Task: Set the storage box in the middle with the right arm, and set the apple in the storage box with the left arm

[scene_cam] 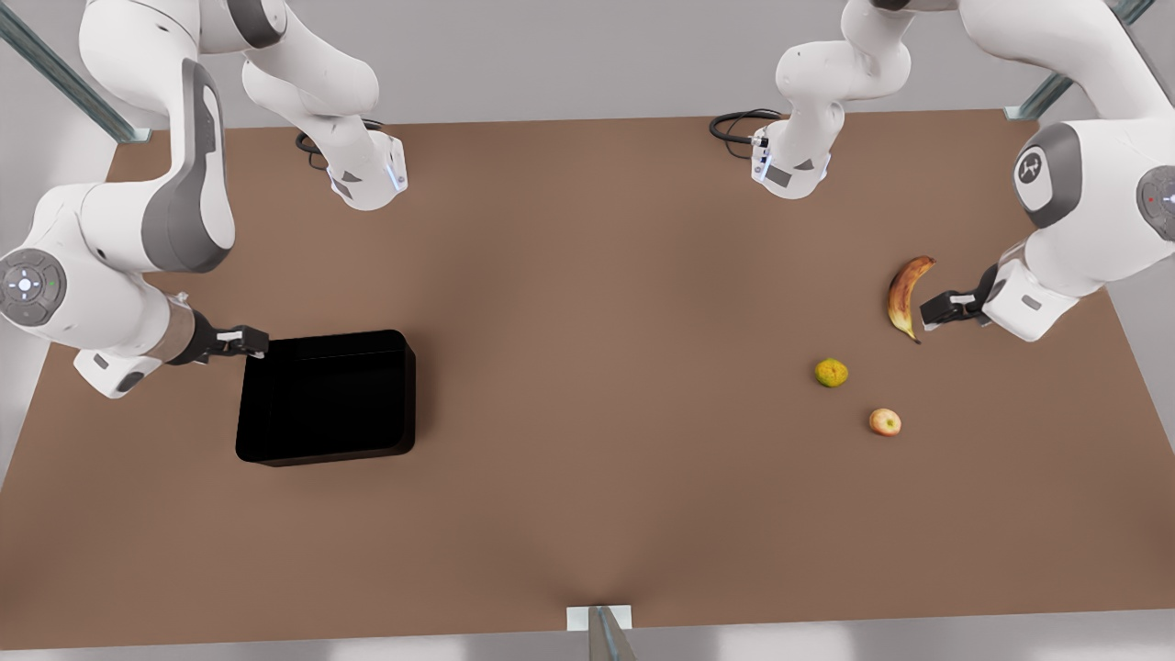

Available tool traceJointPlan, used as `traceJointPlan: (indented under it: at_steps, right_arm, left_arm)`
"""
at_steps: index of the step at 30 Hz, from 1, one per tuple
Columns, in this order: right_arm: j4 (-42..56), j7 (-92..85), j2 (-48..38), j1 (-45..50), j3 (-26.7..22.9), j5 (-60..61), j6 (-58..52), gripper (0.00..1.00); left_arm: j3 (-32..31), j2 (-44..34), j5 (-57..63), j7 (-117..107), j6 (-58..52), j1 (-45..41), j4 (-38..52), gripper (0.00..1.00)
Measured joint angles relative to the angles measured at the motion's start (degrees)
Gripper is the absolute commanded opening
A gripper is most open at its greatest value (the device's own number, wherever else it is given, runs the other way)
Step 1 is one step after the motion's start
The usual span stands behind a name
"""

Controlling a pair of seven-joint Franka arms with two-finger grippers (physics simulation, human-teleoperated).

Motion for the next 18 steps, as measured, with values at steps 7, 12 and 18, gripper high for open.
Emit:
traceJointPlan:
  at_steps: [7,12,18]
  right_arm:
    - [-17.1,-7.0,4.7,-6.9,0.0,-9.2,21.7,1.0]
    - [-36.3,-8.9,4.0,-13.2,-1.2,-4.8,42.8,1.0]
    - [-35.2,-8.8,12.9,-13.2,-2.8,-4.5,46.6,1.0]
  left_arm:
    - [3.2,8.8,-1.9,-16.5,2.6,1.2,2.3,1.0]
    - [13.2,20.0,-20.2,-39.5,3.1,6.3,1.3,1.0]
    - [13.7,34.5,-54.9,-45.9,4.7,12.8,-3.4,1.0]
